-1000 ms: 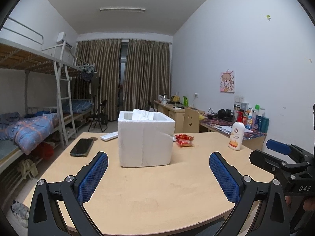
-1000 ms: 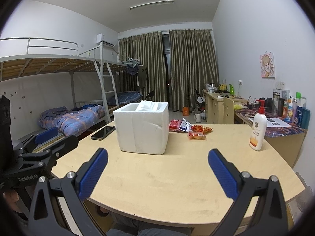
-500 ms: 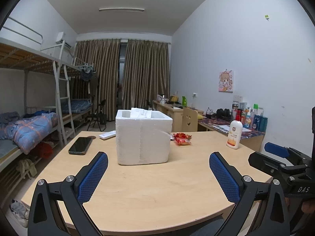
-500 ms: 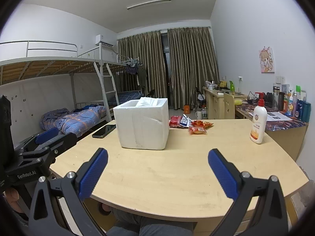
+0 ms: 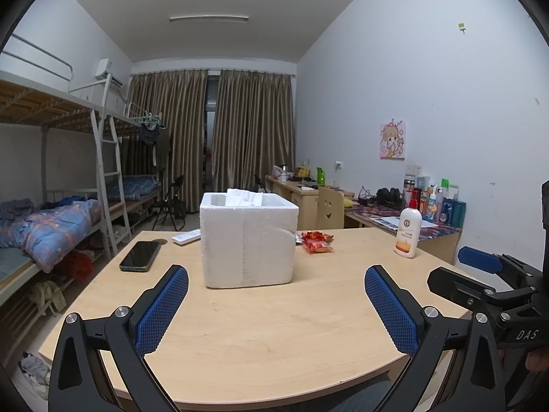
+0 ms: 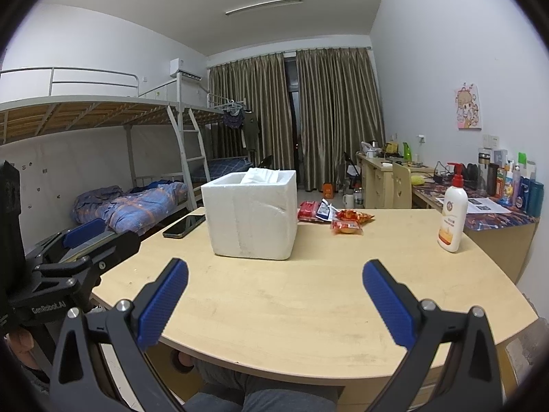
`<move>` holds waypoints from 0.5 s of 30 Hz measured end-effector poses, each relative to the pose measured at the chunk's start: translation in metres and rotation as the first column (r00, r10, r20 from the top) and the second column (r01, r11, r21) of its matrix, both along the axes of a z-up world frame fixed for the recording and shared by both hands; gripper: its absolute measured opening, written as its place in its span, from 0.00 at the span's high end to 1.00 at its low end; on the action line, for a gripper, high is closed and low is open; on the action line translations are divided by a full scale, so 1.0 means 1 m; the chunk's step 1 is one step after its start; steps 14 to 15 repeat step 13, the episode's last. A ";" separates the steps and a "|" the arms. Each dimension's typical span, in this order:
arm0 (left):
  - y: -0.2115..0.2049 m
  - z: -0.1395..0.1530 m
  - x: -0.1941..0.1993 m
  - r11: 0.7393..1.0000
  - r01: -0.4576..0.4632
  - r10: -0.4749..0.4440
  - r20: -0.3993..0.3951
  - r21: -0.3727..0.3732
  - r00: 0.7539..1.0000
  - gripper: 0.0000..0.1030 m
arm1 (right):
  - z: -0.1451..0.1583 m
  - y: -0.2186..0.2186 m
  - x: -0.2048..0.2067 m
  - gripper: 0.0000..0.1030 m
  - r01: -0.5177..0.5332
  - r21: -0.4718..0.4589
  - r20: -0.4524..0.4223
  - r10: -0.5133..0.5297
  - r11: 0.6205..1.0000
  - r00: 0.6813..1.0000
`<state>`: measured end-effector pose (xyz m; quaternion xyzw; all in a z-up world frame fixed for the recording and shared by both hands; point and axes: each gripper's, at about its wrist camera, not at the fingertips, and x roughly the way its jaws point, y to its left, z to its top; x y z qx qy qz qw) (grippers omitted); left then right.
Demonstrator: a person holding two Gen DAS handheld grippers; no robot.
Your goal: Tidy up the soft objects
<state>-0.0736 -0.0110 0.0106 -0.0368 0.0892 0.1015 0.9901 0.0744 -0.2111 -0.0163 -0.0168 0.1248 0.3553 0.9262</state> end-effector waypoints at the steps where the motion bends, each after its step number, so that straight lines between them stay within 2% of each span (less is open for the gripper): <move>1: 0.000 0.000 0.001 1.000 0.002 -0.002 -0.002 0.000 1.000 0.00 | 0.000 0.000 0.000 0.00 0.000 -0.001 0.000 0.000 1.000 1.000; 15: 0.000 0.000 0.000 1.000 -0.004 0.004 0.004 0.007 1.000 0.00 | 0.000 0.000 0.000 0.00 -0.001 -0.003 -0.001 0.001 1.000 1.000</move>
